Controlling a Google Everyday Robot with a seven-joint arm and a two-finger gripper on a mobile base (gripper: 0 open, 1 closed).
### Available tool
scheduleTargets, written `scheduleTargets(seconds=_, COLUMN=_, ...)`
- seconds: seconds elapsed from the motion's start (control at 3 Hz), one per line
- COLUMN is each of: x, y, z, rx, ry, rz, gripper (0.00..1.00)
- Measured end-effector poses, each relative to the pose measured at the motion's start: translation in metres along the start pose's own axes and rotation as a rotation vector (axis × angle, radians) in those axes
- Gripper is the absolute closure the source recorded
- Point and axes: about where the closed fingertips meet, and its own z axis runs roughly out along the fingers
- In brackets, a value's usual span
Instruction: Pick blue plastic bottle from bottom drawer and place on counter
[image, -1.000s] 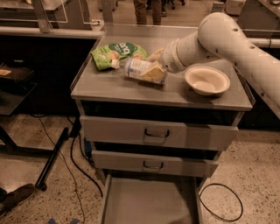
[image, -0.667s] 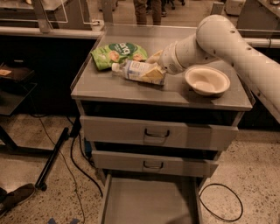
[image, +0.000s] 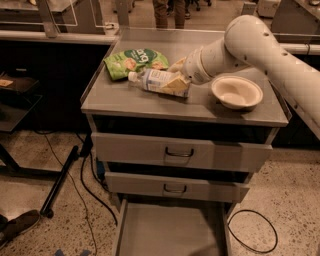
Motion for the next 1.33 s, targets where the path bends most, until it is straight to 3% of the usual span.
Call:
scheduleTargets(seconds=1.0, x=0.0000, y=0.0001, z=0.0001, rx=0.000, ry=0.000, rz=0.000, gripper=0.11)
scheduleTargets(seconds=1.33, x=0.0000, y=0.0001, z=0.0002, rx=0.000, ry=0.000, rz=0.000, gripper=0.00)
